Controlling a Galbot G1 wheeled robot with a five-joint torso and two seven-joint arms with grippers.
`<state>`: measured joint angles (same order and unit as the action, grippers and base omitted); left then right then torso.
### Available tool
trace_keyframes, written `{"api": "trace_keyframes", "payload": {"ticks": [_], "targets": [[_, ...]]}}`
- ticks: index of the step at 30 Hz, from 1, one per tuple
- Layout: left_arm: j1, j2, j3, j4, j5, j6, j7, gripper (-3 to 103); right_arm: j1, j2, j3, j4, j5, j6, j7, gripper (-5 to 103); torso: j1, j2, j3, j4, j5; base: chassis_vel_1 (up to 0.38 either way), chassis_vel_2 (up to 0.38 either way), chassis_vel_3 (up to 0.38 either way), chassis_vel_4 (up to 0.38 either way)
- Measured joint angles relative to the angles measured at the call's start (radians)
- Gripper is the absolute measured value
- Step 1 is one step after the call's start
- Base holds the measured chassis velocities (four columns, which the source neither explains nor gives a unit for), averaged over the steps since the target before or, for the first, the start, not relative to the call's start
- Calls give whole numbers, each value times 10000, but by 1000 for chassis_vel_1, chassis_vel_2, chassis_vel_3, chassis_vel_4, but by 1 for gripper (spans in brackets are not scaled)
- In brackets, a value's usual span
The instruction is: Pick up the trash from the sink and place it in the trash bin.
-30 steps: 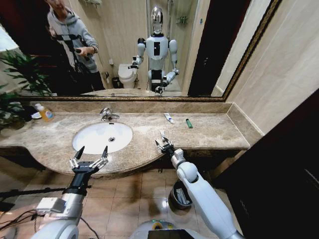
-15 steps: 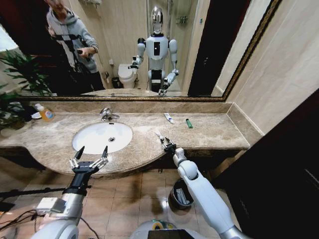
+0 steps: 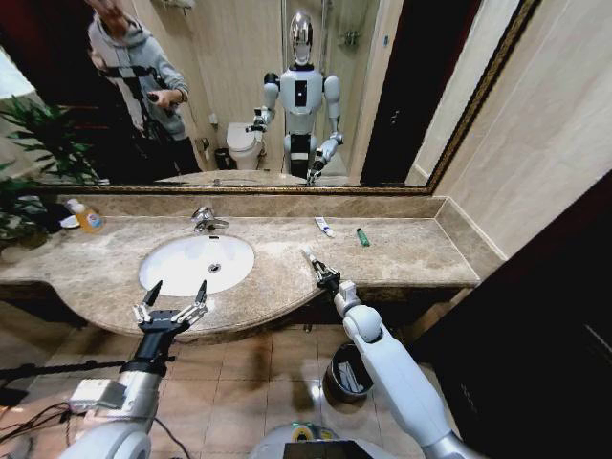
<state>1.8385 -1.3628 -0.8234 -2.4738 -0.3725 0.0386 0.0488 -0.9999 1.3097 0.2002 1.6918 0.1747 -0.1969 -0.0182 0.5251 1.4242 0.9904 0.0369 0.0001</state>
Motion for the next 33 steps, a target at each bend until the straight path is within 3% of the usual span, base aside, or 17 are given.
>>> {"api": "trace_keyframes", "payload": {"ticks": [10, 11, 13, 17, 18, 24, 29, 33], "targets": [[0, 0, 0, 0, 0, 0, 0, 100, -2815, -683, 1346, 2607, 101, 305, 168, 15, -1, 1, -2, -1, 1, 0, 0, 0, 0], [0, 0, -1, 0, 0, 0, -2, 100, -3756, -574, 1783, 3102, -138, 578, 285, 15, -1, 1, -2, -2, 0, 0, 0, 0, 0], [1, 0, 0, 0, 0, 0, 0, 100, -4095, -465, 1956, 3295, -288, 699, 309, 15, -1, 1, -2, -3, 0, 0, 0, 0, 0], [1, -1, 0, 0, 0, 0, -1, 100, -6318, 715, 2760, 4189, -1462, 1842, 370, 15, -1, 1, -2, -2, -1, 0, 0, 0, 0], [1, 1, 0, 0, 0, 0, -1, 100, -7112, 1174, 2946, 4255, -1939, 2412, 401, 15, -2, 1, -2, -2, -2, 0, 0, 0, 0], [1, 0, 0, 0, 0, 0, 1, 100, -9015, 2434, 3434, 3655, -2869, 3670, 679, 15, -2, 2, -2, -4, -3, 0, 0, 0, 0], [0, 0, 0, 0, 0, 0, 0, 100, -8939, 2458, 3504, 2514, -2725, 3610, 639, 15, -2, 2, -1, -3, -4, 0, 0, 0, 0], [1, 0, 0, 0, 0, 0, 0, 100, -7592, 1934, 3410, 205, -2613, 3091, 470, 15, -2, 2, 0, -3, -3, 0, 0, 0, 0]]}}
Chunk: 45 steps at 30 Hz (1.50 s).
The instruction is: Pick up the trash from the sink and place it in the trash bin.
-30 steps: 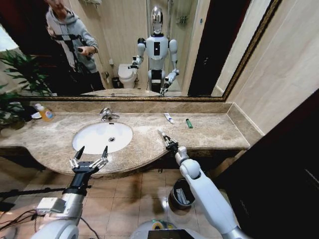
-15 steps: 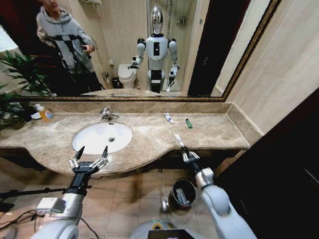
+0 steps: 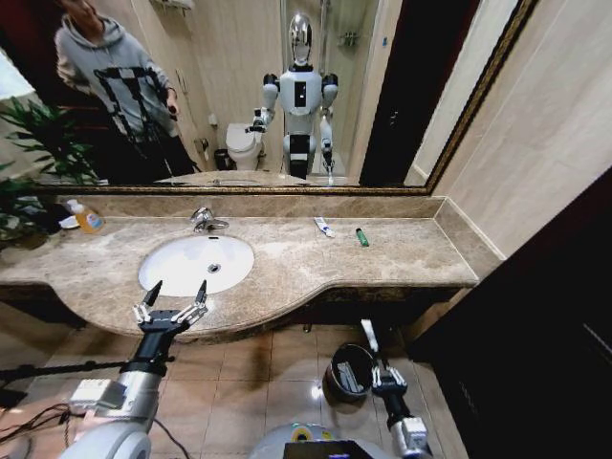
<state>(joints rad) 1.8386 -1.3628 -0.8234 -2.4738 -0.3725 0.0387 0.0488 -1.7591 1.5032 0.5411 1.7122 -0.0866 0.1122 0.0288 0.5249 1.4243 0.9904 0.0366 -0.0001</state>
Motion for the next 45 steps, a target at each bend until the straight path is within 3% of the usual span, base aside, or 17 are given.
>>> {"api": "trace_keyframes", "payload": {"ticks": [2, 4, 6, 7, 9, 13, 28, 32, 34, 37, 38, 45], "targets": [[0, 0, 0, -1, 0, 0, -1, 100, 1163, -320, -156, -1516, 250, -382, -365, 15, 1, 0, 0, 3, 4, 0, 0, 0, 0], [0, 0, 0, 0, 0, 0, 0, 100, 1485, -420, -224, -1966, 335, -447, -484, 15, 2, 0, 0, 3, 4, 0, 0, 0, 0], [0, 0, -1, -1, 0, 0, 0, 100, 2861, -832, -549, -4036, 581, -592, -750, 15, 3, -2, 1, 5, 6, 0, 0, 0, 0], [0, 0, -1, -1, 0, 0, 0, 100, 2861, -832, -549, -4036, 581, -592, -750, 15, 3, -2, 1, 5, 6, 0, 0, 0, 0], [0, 1, 0, 0, 0, 0, 1, 100, 3834, -1084, -741, -5809, 336, -348, -813, 15, 4, -2, 1, 3, 3, 0, 0, 0, 0], [0, 0, 0, 0, 0, 0, -1, 100, 4665, -1017, -640, -7563, -277, -216, -912, 15, 3, -3, 2, 1, 3, 0, 0, 0, 0], [0, 0, 0, 0, 0, 0, 0, 100, 5791, -451, -601, -9337, -435, -106, -738, 13, 2, -2, 0, 2, 2, 0, 0, 0, 0], [0, 0, 0, 0, 0, 0, 0, 100, 5747, -494, -592, -9261, -507, -114, -706, 32, 2, -2, 0, 2, 3, 0, 0, 0, 0], [0, 0, 0, 0, 0, 0, 0, 100, 5720, -520, -594, -9207, -510, -131, -705, 32, 2, -2, 0, 2, 2, 0, 0, 0, 0], [0, 0, 0, 0, 0, 0, 0, 100, 5627, -600, -595, -9031, -504, -167, -704, 48, 2, -2, 0, 1, 2, 0, 0, 0, 0], [0, 0, 0, 0, 0, 0, 0, 100, 5627, -600, -595, -9031, -504, -167, -704, 48, 2, -2, 0, 1, 2, 0, 0, 0, 0], [0, 0, 0, 0, 0, 0, 0, 100, 4995, -747, -502, -7982, -401, -156, -737, 76, 2, -2, 0, 2, 2, 0, 0, 0, 0]]}}
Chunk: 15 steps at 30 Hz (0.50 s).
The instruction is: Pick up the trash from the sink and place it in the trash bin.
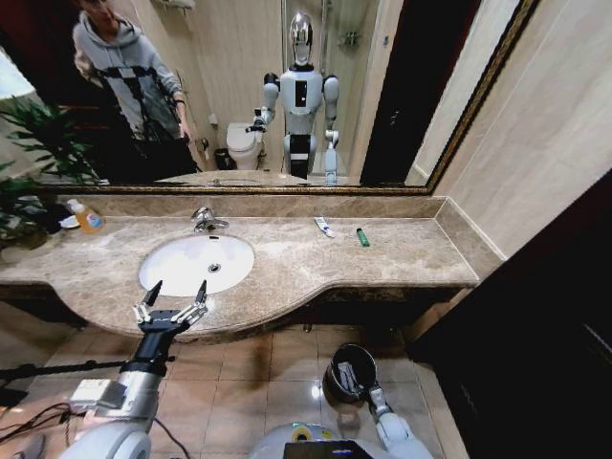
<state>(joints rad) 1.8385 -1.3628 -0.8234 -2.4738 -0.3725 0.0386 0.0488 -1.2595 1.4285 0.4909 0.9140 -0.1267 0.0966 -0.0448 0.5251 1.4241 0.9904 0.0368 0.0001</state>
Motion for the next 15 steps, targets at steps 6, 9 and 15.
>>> {"api": "trace_keyframes", "payload": {"ticks": [6, 9, 15], "targets": [[0, 0, 0, 0, 0, 0, 0, 100, -1107, -27, 215, 2314, 324, 32, 171, 96, 0, 1, 0, -1, -1, 0, 0, 0, 0], [1, 0, 0, 0, 0, 0, -1, 100, -1831, -4, 388, 3837, 668, 13, 268, 100, 0, 2, 0, 0, -1, 0, 0, 0, 0], [0, 0, -1, 0, 0, 0, -1, 100, -3495, 145, 826, 7309, 943, -31, 376, 100, -2, 2, -1, 0, 0, 0, 0, 0, 0]]}}
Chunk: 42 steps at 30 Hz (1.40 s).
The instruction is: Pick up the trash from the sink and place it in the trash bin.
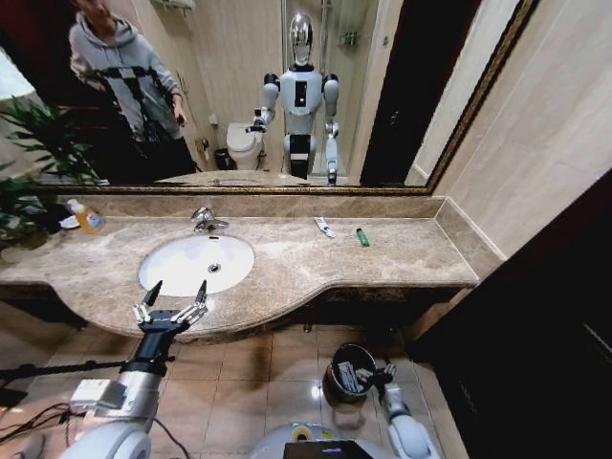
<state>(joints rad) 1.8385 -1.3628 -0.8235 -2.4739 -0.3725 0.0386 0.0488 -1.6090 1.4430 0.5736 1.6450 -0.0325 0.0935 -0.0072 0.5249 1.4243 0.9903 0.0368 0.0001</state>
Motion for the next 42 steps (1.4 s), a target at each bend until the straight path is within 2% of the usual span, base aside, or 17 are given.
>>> {"api": "trace_keyframes", "payload": {"ticks": [7, 12, 15, 20, 22, 27, 29, 30, 34, 38, 41, 42], "targets": [[0, 0, 1, 0, 0, 0, 0, 100, -1195, 118, 119, 2899, 311, -422, 5, 100, 0, 0, 1, -1, -2, 0, 0, 0, 0], [0, 0, 1, 0, 0, 0, 0, 100, -1322, 128, 96, 3973, 596, -866, -1, 100, 0, 0, 1, -1, -1, 0, 0, 0, 0], [0, 0, 0, 0, 0, 0, 0, 100, -1302, 119, 75, 4140, 672, -972, -7, 100, 0, 0, 1, -1, -1, 0, 0, 0, 0], [0, 0, 0, 0, 0, 0, 0, 100, -769, -35, -88, 4867, 1158, -1599, -29, 100, 1, 0, 1, -1, -2, 0, 0, 0, 0], [0, 0, 0, 0, 0, 1, 0, 100, -9, -270, -206, 4979, 1666, -1959, -26, 100, 1, 0, 2, -1, -1, 0, 0, 0, 0], [1, 0, 0, 0, 0, 0, 0, 100, 1299, -787, -388, 4702, 2272, -2307, -28, 100, 2, -1, 2, 0, -1, 0, 0, 0, 0], [1, 0, 1, 1, 0, 0, 0, 100, 2435, -1277, -586, 4161, 2614, -2529, -21, 100, 2, -1, 2, -1, 0, 0, 0, 0, 0], [1, 0, 1, 1, 0, 0, 0, 100, 2435, -1277, -586, 4161, 2614, -2529, -21, 100, 2, -1, 2, -1, 0, 0, 0, 0, 0], [0, 0, 0, 0, 0, 0, 0, 100, 4463, -1936, -931, 2947, 3192, -2945, -28, 100, 4, -3, 4, 2, 0, 0, 0, 0, 0], [0, -1, 1, 0, 0, 0, 2, 100, 5572, -2053, -1223, 1945, 3400, -3148, -85, 100, 4, -3, 3, 0, -1, 0, 0, 0, 0], [1, -1, 0, 0, 0, 0, -1, 100, 6559, -1986, -1655, 537, 3449, -2997, -173, 100, 4, -3, 3, 0, 0, 0, 0, 0, 0], [1, -1, 0, 0, 0, 0, -1, 100, 6559, -1986, -1655, 537, 3449, -2997, -173, 100, 4, -3, 3, 0, 0, 0, 0, 0, 0]]}}
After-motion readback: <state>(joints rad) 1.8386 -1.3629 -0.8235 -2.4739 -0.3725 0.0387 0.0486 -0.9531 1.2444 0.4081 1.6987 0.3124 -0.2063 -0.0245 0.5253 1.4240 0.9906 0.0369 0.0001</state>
